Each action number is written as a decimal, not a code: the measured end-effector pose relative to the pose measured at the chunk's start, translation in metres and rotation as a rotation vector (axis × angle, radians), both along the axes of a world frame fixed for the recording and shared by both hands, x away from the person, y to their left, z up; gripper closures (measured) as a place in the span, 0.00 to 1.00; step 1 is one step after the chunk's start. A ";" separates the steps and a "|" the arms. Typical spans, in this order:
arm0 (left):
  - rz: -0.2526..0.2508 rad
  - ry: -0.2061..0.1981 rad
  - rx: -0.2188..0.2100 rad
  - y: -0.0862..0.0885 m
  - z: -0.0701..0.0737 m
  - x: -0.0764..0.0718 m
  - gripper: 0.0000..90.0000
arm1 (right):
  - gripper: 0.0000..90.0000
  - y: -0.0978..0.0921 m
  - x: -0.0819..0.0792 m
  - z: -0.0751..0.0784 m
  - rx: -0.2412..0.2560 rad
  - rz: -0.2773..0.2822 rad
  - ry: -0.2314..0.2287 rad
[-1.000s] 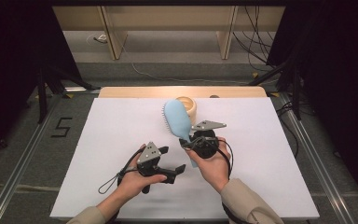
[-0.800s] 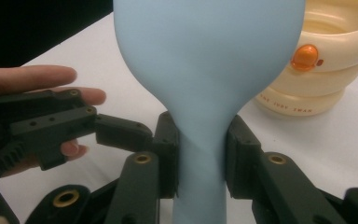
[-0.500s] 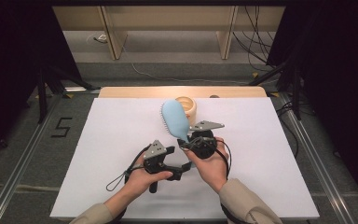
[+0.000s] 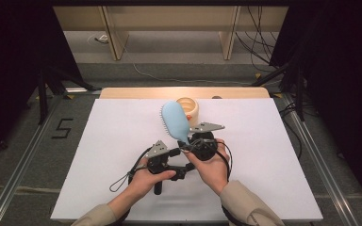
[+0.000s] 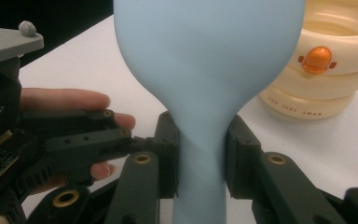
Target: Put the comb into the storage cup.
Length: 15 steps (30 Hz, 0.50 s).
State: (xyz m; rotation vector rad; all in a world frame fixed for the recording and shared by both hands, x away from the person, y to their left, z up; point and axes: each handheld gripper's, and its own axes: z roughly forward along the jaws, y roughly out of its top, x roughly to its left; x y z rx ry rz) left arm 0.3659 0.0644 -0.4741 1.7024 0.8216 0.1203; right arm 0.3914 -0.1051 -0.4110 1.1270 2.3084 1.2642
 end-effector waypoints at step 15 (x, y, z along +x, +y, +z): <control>-0.016 0.005 -0.019 -0.002 -0.002 0.001 0.32 | 0.78 0.003 0.000 -0.001 0.000 0.007 -0.002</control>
